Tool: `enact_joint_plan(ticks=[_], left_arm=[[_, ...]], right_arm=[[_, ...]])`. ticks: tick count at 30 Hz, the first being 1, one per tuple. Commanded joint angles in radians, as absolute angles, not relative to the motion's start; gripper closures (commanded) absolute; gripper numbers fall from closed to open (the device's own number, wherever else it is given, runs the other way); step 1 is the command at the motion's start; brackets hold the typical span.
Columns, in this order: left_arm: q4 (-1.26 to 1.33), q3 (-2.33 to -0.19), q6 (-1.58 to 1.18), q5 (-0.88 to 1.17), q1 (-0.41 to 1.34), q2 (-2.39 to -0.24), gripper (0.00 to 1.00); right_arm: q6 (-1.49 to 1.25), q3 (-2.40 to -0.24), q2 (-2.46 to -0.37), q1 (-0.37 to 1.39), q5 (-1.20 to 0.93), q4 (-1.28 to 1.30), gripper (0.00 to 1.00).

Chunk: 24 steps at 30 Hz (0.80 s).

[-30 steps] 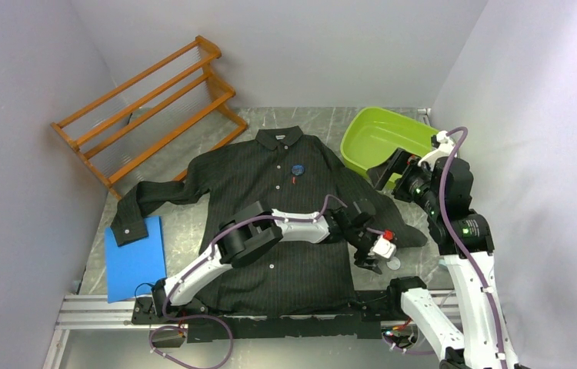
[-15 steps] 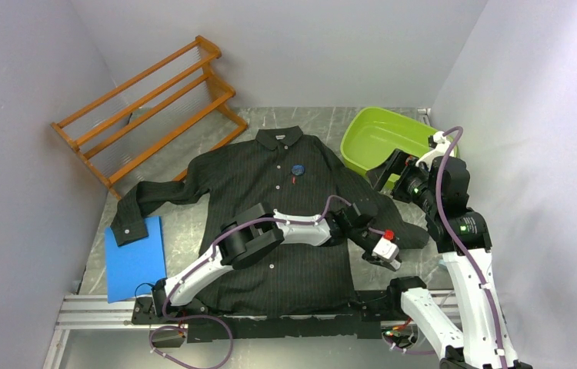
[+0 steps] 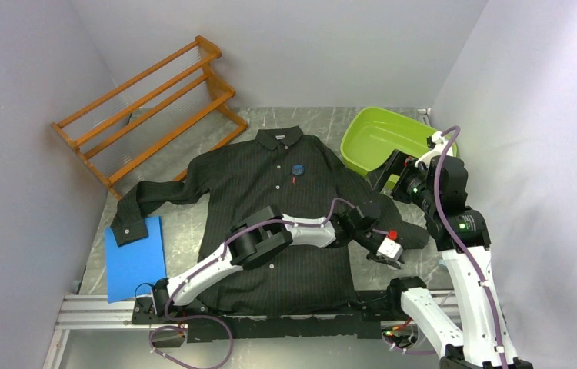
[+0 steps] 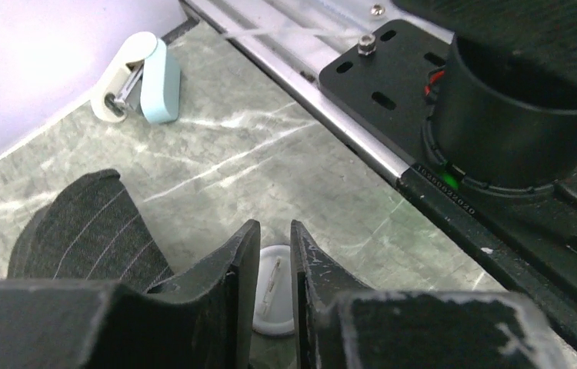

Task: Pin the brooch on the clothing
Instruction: Move the brooch to the center of the board.

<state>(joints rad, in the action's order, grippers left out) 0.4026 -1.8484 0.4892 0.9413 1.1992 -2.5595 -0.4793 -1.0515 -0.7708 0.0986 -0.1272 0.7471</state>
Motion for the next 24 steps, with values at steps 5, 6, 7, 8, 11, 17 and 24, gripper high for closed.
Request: enact_joint_plan(ticks=[5,6,7,8,11,17,24], left_arm=[[0.209,-1.809,0.604,0.883,1.195,-2.497,0.83],[0.216,-1.778,0.61,0.879,1.195,-2.484,0.83],[0.227,-1.752,0.606,0.873,1.195,-2.474,0.84],[0.23,-1.731,0.605,0.866,1.195,-2.464,0.85],[0.213,-1.681,0.598,0.843,1.197,-2.429,0.9],[0.271,-1.471,0.569,0.755,1.198,-2.304,0.92],[0.308,-1.3,0.562,0.634,1.197,-2.167,0.86]], right_arm=[[-0.458,-1.072,-0.771,0.096,-0.095,0.736,0.02],[-0.456,-1.072,-0.771,0.096,-0.092,0.735,0.02],[-0.454,-1.073,-0.774,0.096,-0.091,0.734,0.02],[-0.452,-1.074,-0.774,0.097,-0.09,0.734,0.02],[-0.452,-1.079,-0.778,0.097,-0.093,0.733,0.02],[-0.458,-1.07,-0.769,0.097,-0.098,0.726,0.02],[-0.47,-1.047,-0.76,0.096,-0.11,0.709,0.02]])
